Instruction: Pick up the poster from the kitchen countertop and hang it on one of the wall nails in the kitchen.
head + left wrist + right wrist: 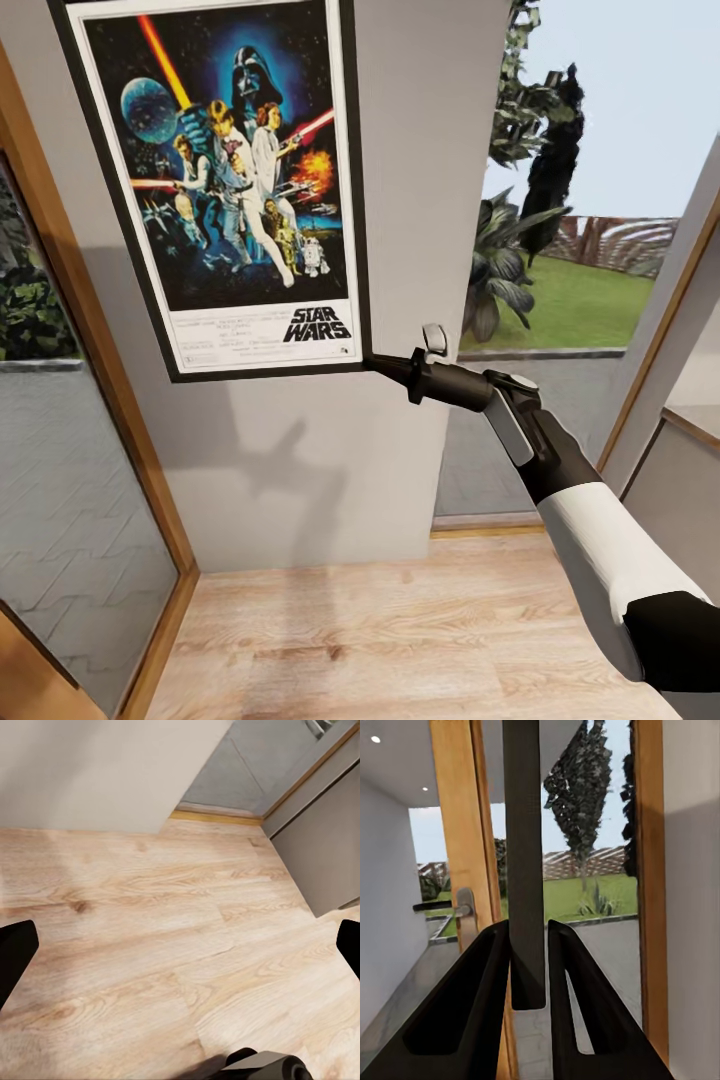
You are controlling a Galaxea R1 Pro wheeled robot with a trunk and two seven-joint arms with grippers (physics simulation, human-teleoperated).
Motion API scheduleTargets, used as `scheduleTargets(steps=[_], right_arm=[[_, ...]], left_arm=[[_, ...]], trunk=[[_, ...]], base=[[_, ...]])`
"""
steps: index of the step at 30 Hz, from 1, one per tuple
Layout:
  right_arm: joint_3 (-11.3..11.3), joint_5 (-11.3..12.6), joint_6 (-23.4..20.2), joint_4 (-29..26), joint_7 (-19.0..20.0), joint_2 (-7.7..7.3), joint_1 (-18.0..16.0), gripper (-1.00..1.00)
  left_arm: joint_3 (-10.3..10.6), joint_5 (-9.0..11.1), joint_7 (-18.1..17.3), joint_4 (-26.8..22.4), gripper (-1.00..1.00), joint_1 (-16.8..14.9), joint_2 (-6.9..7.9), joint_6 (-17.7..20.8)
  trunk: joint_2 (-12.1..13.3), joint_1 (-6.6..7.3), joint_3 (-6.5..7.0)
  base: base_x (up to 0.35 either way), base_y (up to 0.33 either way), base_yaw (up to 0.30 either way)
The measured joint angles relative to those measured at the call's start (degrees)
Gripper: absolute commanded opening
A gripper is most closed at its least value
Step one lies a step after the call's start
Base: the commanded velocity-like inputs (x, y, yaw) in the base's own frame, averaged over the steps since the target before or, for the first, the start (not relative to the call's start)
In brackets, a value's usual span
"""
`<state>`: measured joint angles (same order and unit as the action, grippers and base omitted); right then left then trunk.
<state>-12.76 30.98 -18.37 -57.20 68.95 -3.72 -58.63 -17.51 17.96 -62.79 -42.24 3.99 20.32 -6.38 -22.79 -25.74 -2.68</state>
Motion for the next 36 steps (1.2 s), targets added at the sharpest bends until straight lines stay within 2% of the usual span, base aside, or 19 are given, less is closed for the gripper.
scheduleTargets(steps=[11, 24, 36], right_arm=[[0.0, 0.0, 3.8, 0.1, -0.1, 0.00, 1.0, -1.00], [0.0, 0.0, 4.6, 0.1, 0.0, 0.00, 4.2, -1.00], [0.0, 0.1, 4.6, 0.1, 0.0, -0.03, 4.8, -1.00]], left_arm=[[-0.1, 0.0, 0.0, -0.1, 1.00, 0.0, 0.05, 0.0], [-0.1, 0.0, -0.1, -0.3, 1.00, 0.0, 0.06, 0.0], [-0.1, 0.0, -0.1, -0.3, 1.00, 0.0, 0.06, 0.0]], trunk=[[0.0, 0.00, 0.00], [0.0, 0.00, 0.00], [0.0, 0.00, 0.00]], base=[[0.002, 0.000, 0.000], [0.000, 0.000, 0.000], [0.000, 0.000, 0.000]])
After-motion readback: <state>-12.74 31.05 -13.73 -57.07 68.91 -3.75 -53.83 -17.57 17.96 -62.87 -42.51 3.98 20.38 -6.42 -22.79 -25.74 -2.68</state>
